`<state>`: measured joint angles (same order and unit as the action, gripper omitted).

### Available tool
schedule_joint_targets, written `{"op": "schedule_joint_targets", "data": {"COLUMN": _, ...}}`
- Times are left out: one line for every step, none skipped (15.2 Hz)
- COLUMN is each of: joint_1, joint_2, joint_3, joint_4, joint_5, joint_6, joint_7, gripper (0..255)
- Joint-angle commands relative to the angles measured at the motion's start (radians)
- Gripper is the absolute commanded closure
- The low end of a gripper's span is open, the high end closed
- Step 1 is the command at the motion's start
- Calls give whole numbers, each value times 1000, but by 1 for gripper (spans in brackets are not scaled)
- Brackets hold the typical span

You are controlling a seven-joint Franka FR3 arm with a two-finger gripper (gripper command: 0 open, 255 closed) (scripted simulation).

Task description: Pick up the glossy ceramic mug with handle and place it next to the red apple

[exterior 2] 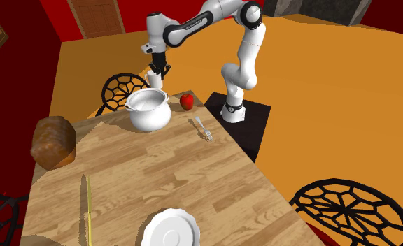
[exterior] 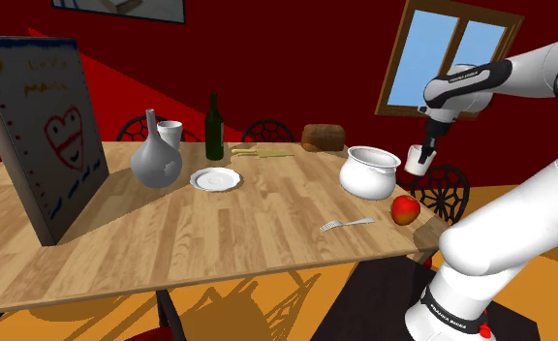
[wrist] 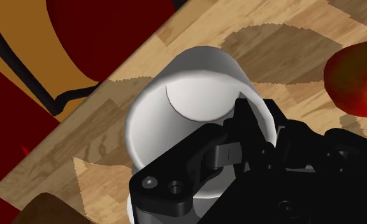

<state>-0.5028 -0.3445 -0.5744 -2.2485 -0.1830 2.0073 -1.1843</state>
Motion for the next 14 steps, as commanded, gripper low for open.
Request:
{"op": "schedule_joint_targets", "data": {"joint_1": 0, "joint_2": 8, "joint_3": -6, "joint_4": -23, "joint_5": 1, "joint_6": 31, "joint_7": -2, "gripper": 255}}
{"op": "schedule_joint_targets", "data": {"joint_1": 0, "joint_2": 12, "joint_3": -8, "joint_4": -33, "joint_5": 1, "joint_6": 45, "joint_7": -3, "gripper": 255}}
{"op": "schedule_joint_targets", "data": {"joint_1": 0, "joint_2": 16, "joint_3": -11, "joint_4": -43, "joint_5": 2, "joint_6": 59, "joint_7": -4, "gripper": 255}}
{"op": "schedule_joint_targets", "data": {"joint_1": 0, "joint_2": 21, "joint_3": -14, "joint_4": -53, "joint_5": 2, "joint_6": 74, "joint_7": -5, "gripper": 255}}
{"op": "schedule_joint_targets", "data": {"joint_1": 1, "joint_2": 26, "joint_3": -17, "joint_4": -63, "joint_5": 3, "joint_6": 88, "joint_7": -7, "gripper": 255}}
{"op": "schedule_joint_targets", "data": {"joint_1": 1, "joint_2": 31, "joint_3": -20, "joint_4": -72, "joint_5": 4, "joint_6": 102, "joint_7": -8, "gripper": 255}}
{"op": "schedule_joint_targets", "data": {"joint_1": 1, "joint_2": 37, "joint_3": -23, "joint_4": -81, "joint_5": 6, "joint_6": 116, "joint_7": -10, "gripper": 255}}
{"op": "schedule_joint_targets", "data": {"joint_1": 2, "joint_2": 42, "joint_3": -26, "joint_4": -91, "joint_5": 7, "joint_6": 131, "joint_7": -12, "gripper": 255}}
{"op": "schedule_joint_targets", "data": {"joint_1": 2, "joint_2": 48, "joint_3": -29, "joint_4": -99, "joint_5": 9, "joint_6": 145, "joint_7": -14, "gripper": 255}}
{"op": "schedule_joint_targets", "data": {"joint_1": 3, "joint_2": 55, "joint_3": -32, "joint_4": -108, "joint_5": 11, "joint_6": 160, "joint_7": -16, "gripper": 255}}
{"op": "schedule_joint_targets", "data": {"joint_1": 4, "joint_2": 62, "joint_3": -36, "joint_4": -116, "joint_5": 13, "joint_6": 174, "joint_7": -18, "gripper": 255}}
{"op": "schedule_joint_targets", "data": {"joint_1": 5, "joint_2": 69, "joint_3": -39, "joint_4": -125, "joint_5": 15, "joint_6": 189, "joint_7": -21, "gripper": 255}}
{"op": "schedule_joint_targets", "data": {"joint_1": 6, "joint_2": 76, "joint_3": -42, "joint_4": -133, "joint_5": 18, "joint_6": 204, "joint_7": -23, "gripper": 255}}
{"op": "schedule_joint_targets", "data": {"joint_1": 7, "joint_2": 83, "joint_3": -46, "joint_4": -141, "joint_5": 20, "joint_6": 219, "joint_7": -26, "gripper": 255}}
